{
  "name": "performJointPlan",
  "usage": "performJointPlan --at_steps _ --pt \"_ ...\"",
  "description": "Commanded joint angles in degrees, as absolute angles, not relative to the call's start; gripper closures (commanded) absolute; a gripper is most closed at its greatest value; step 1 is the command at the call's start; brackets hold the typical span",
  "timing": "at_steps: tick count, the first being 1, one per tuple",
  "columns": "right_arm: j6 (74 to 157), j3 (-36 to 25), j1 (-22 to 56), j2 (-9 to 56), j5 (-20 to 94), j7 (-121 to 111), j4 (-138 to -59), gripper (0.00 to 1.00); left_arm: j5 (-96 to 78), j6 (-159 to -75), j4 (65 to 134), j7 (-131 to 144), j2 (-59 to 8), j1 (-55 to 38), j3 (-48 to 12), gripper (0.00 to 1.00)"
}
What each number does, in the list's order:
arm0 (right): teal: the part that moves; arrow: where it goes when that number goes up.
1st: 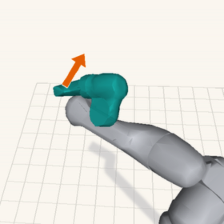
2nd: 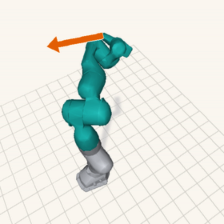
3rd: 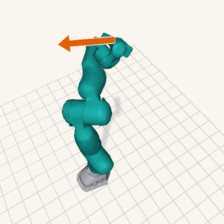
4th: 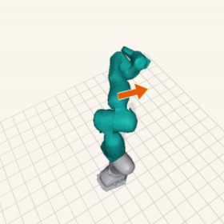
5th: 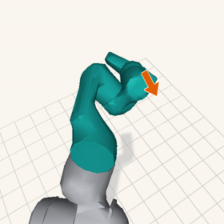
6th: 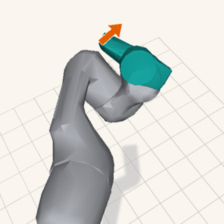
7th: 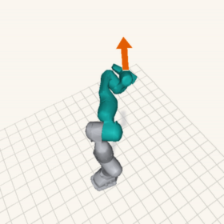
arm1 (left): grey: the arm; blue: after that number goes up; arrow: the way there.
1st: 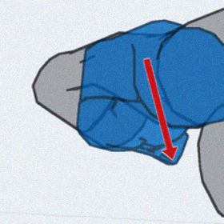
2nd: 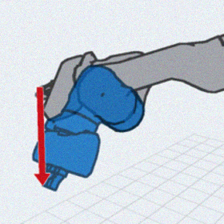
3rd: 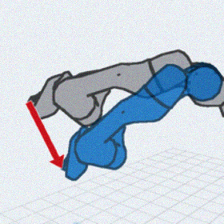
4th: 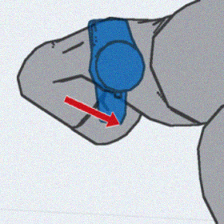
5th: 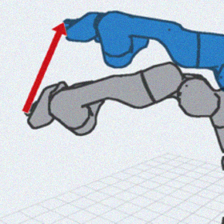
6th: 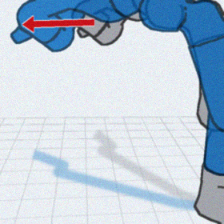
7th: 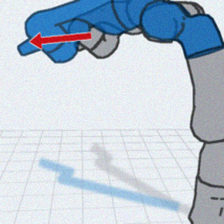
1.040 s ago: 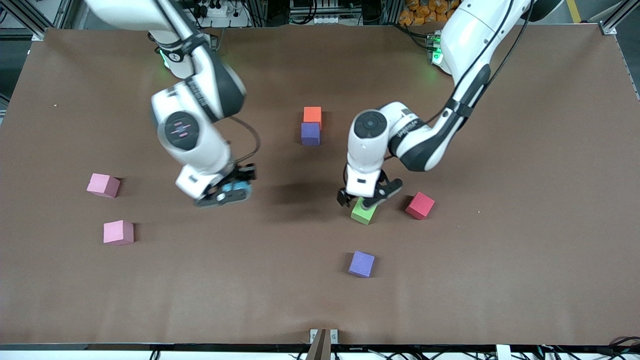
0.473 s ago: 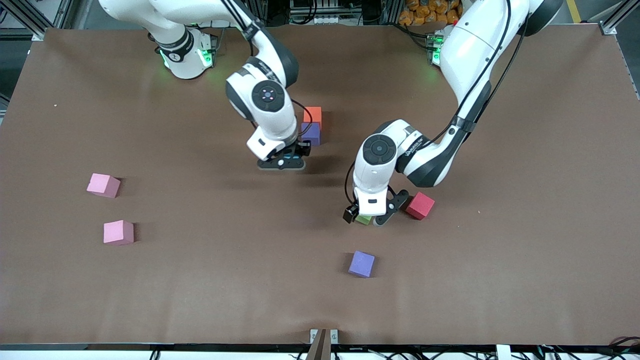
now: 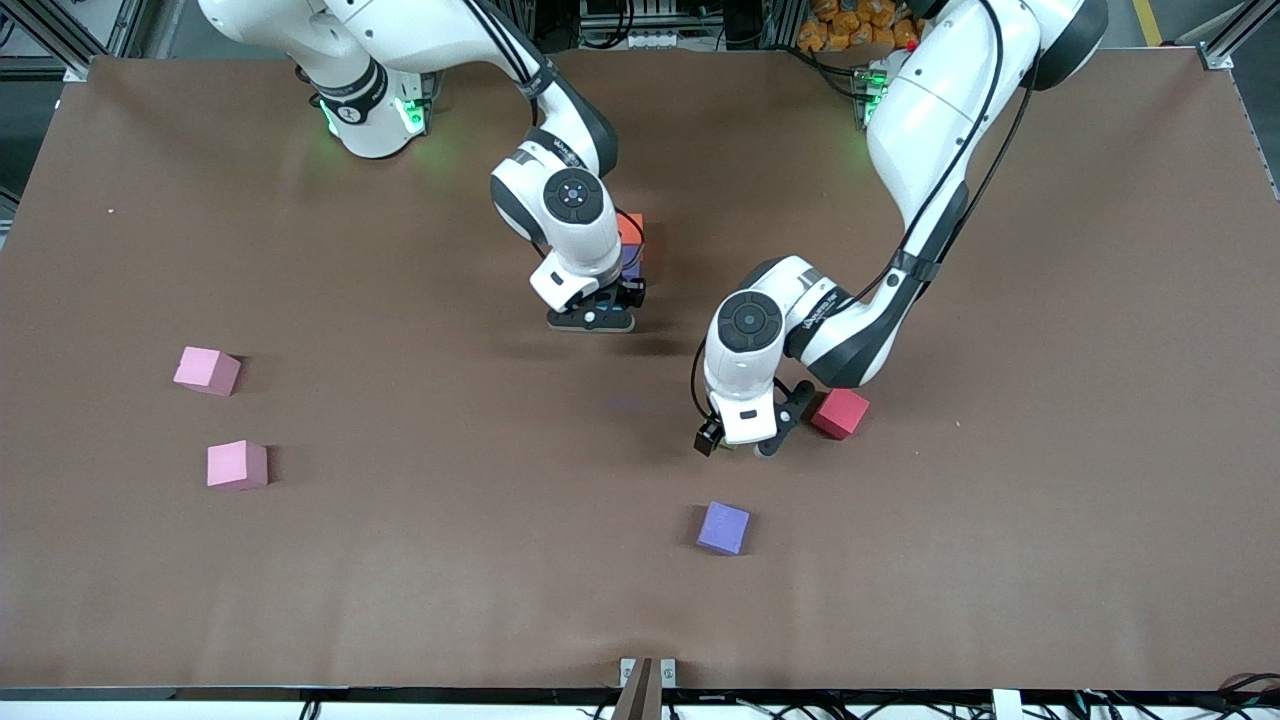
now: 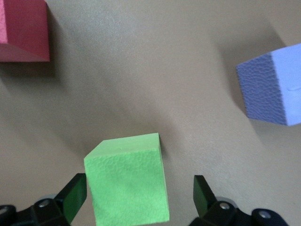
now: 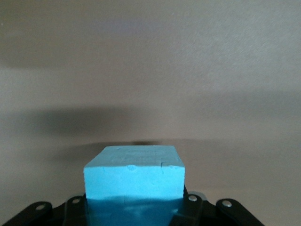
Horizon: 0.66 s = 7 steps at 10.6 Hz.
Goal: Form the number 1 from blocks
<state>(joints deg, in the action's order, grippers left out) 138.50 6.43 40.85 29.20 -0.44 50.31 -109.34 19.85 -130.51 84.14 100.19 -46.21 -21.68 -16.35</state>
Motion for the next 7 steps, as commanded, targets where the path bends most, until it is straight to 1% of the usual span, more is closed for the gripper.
performJointPlan --at_steps 1,3,4,7 --pt "141.14 6.06 42.27 29.62 -0.18 51.68 -110.39 1.0 18.54 -129.55 82.18 100.98 -47.63 -22.76 -15.29 0.0" --pt "142.38 6.06 42.63 30.58 -0.18 51.77 -110.83 1.0 19.07 -129.55 82.26 100.55 -48.86 -23.64 -14.77 0.0" --pt "142.56 6.06 43.15 31.02 -0.18 51.85 -110.83 1.0 19.42 -129.46 82.35 99.33 -48.69 -23.56 -14.85 0.99" --pt "143.52 6.06 43.33 31.73 -0.18 52.82 -110.74 1.0 19.69 -127.63 82.7 95.03 -47.29 -23.12 -14.85 1.0"
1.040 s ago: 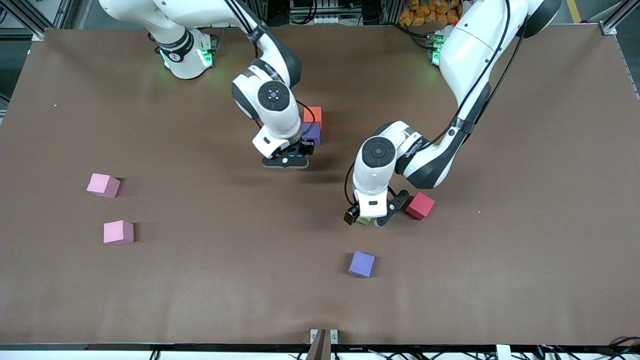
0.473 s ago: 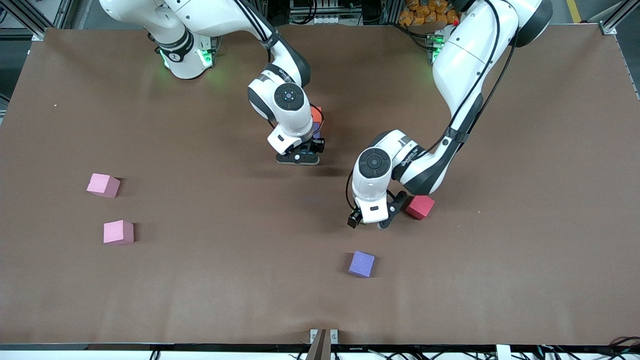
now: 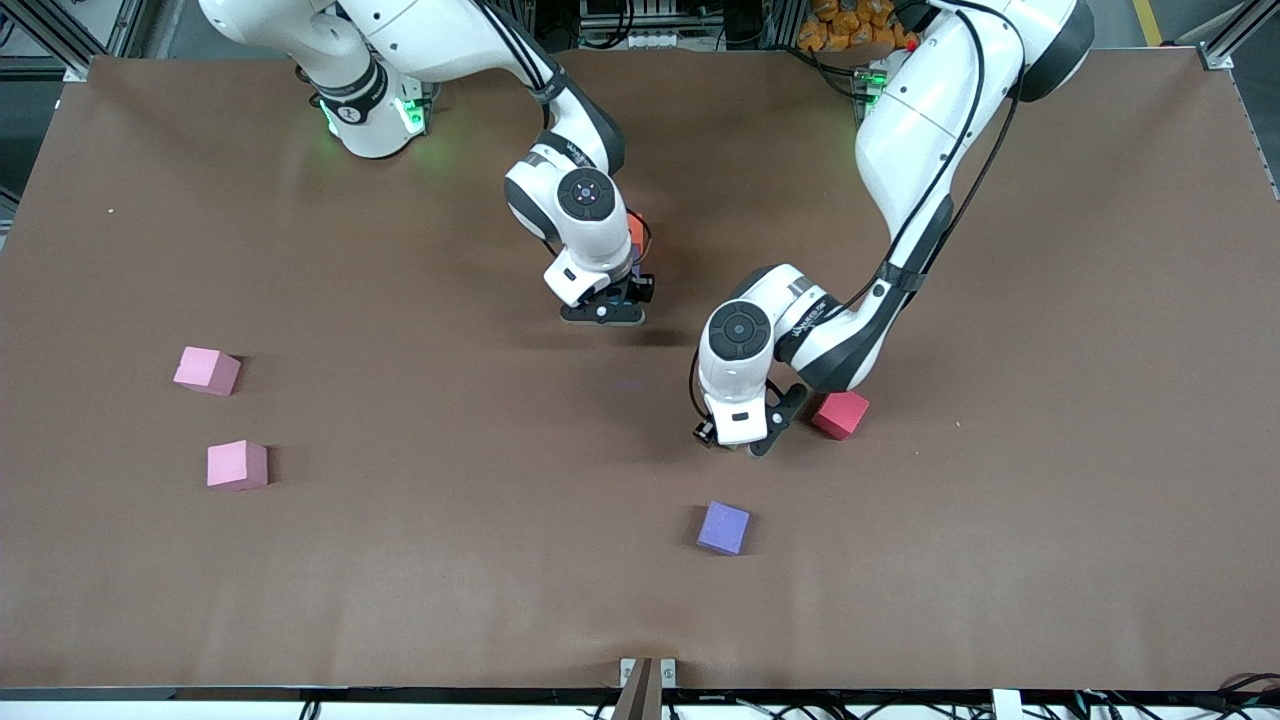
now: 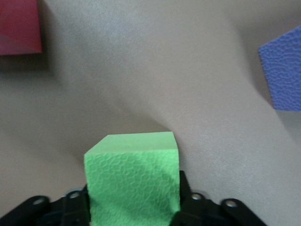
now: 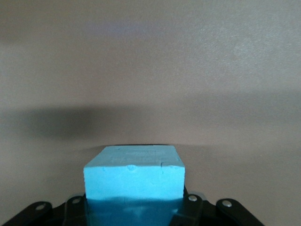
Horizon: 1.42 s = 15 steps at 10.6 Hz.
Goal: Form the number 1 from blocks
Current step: 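Place the cyan block against the purple block with the right gripper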
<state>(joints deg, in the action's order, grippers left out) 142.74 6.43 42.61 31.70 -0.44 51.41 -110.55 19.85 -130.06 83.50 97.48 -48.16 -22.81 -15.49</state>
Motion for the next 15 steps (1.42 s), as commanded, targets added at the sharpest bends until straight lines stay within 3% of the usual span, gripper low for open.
performJointPlan --at_steps 1,3,4,5,6,9,15 --pt "143.7 6.06 43.33 31.82 -0.18 52.82 -110.74 1.0 19.25 -125.27 82.71 90.31 -46.85 -22.68 -15.2 1.0" --pt "143.7 6.06 43.42 31.9 -0.26 52.82 -110.83 0.99 19.16 -121.22 82.88 88.07 -44.66 -22.68 -15.64 1.0" --pt "143.88 6.06 43.59 32.51 -0.26 52.91 -110.74 0.64 18.73 -119.2 83.4 84.15 -43.34 -22.59 -16.78 1.0" --pt "143.79 5.98 43.94 32.52 -0.26 53.08 -110.66 0.11 18.2 -117.53 84.28 80.46 -42.2 -21.28 -19.05 1.0" --pt "143.53 5.89 43.77 32.43 -0.35 53.26 -110.74 0.0 17.93 -116.38 86.29 78.85 -40.71 -19.53 -22.29 1.0" --pt "141.6 5.63 41.68 28.85 -0.88 49.25 -110.57 0.0 17.93 -116.28 96.73 75.5 -33.95 -12.86 -31.35 1.0" --pt "124.39 5.8 22.46 16.8 0.0 25.98 -108.29 0.0 17.76 -117.41 109.4 77.42 -27.79 -7.21 -47.43 1.0"
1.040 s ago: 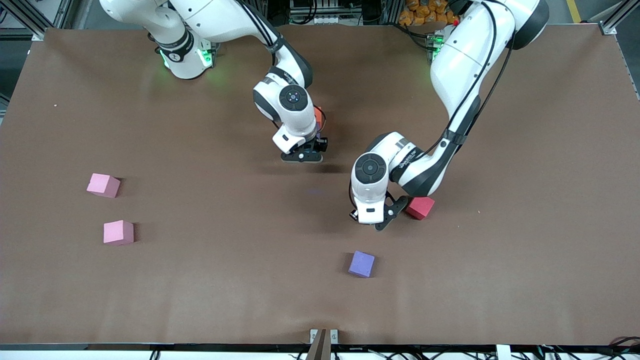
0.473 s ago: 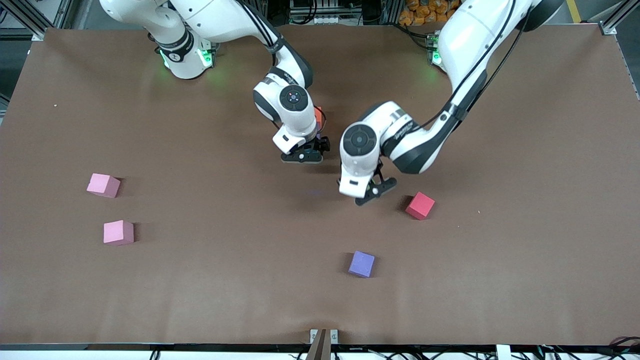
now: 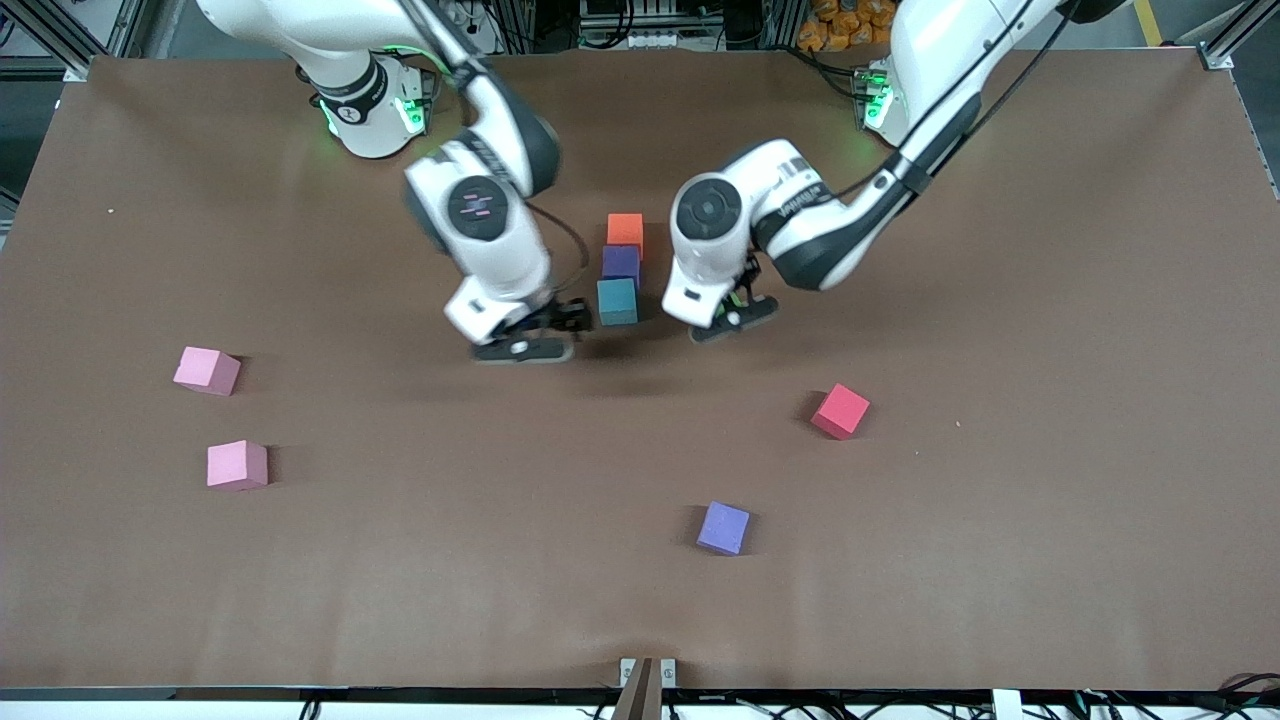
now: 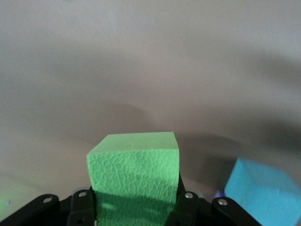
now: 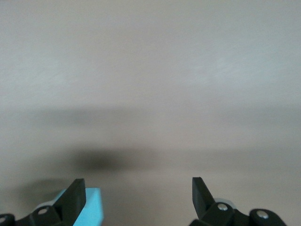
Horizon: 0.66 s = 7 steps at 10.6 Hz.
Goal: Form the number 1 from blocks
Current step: 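Place the cyan block against the purple block with the right gripper, then set green beside orange with the left gripper while the right gripper reaches pink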
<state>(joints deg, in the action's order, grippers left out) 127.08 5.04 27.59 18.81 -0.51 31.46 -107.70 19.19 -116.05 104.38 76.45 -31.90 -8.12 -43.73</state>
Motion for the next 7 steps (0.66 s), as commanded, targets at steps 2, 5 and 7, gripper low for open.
performJointPlan --at_steps 2,5,7 --pt "120.86 5.71 12.62 15.82 -0.09 20.32 -107.76 0.0 17.93 -119.61 110.91 85.74 -27.86 -8.25 -55.25 1.0" --pt "121.38 5.63 -0.58 18.09 -0.88 7.44 -105.92 0.0 19.77 -127.76 114.42 86.31 -28.82 -16.4 -57.48 1.0" --pt "121.46 5.63 -7.27 22.13 -0.97 -2.59 -102.41 0.0 23.71 -131.38 118.01 88.32 -30.05 -20.11 -57.48 1.0"
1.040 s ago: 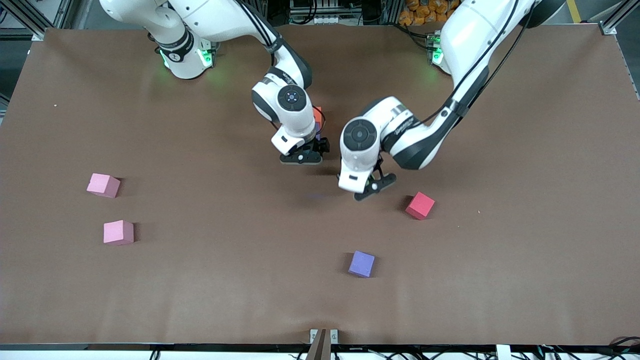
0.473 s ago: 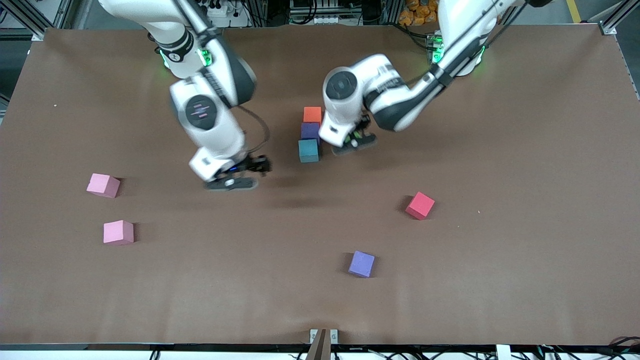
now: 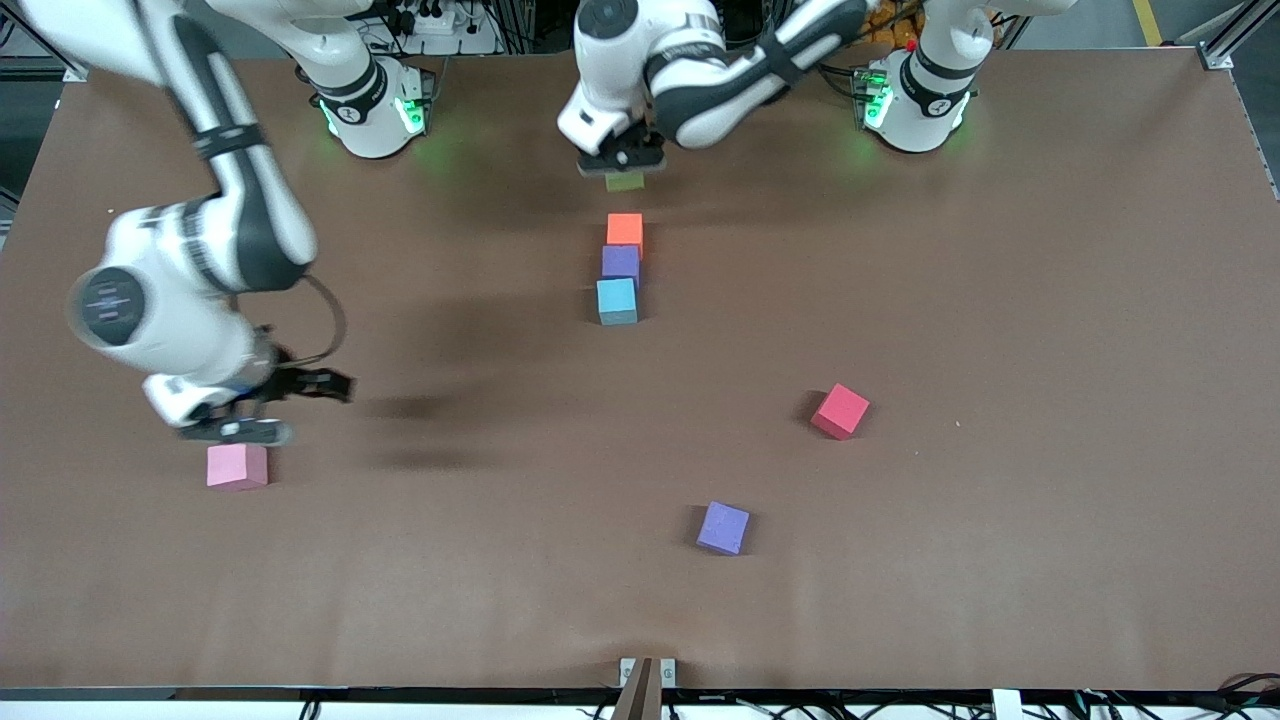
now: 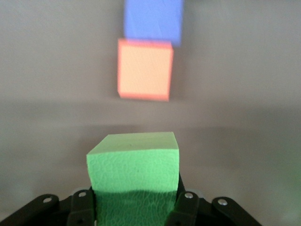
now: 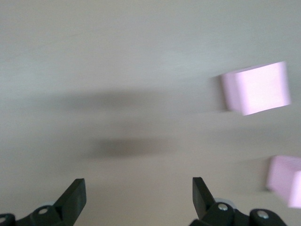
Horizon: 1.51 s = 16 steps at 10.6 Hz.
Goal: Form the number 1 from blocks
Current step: 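Set green beside orange with the left gripper while the right gripper reaches pink, then grasp the pink block with the right gripper while the left gripper releases green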
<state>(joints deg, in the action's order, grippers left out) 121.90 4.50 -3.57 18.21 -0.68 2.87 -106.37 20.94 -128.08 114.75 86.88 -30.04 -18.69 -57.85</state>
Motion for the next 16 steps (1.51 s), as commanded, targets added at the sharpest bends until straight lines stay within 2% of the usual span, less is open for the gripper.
performJointPlan --at_steps 1,5,8,11,15,16 --pt "121.46 5.54 -8.6 23.89 -1.66 -6.2 -100.48 0.0 25.64 -133.57 120.56 88.42 -30.23 -20.39 -57.48 1.0" --pt "121.64 5.63 -13.71 34.43 -6.06 -15.89 -90.11 0.0 29.08 -134.91 120.59 87.89 -34.27 -20.48 -56.95 1.0" --pt "126.18 5.63 -13.97 38.57 -6.33 -18.27 -88.59 0.0 33.12 -135.26 117.88 87.8 -38.74 -21.87 -54.15 1.0" --pt "129.81 5.54 -14.77 41.04 -6.5 -20.47 -88.59 0.0 33.22 -135.35 114.09 87.19 -39.2 -27.67 -46.6 1.0" --pt "132.7 5.36 -15.99 42.97 -6.42 -23.11 -88.59 0.0 33.22 -135.26 113.03 84.03 -39.55 -28.3 -44.56 1.0" --pt "133.15 5.36 -16.26 43.15 -6.33 -25.38 -88.68 0.27 33.14 -135.26 112.68 82.72 -39.55 -28.04 -44.3 1.0"
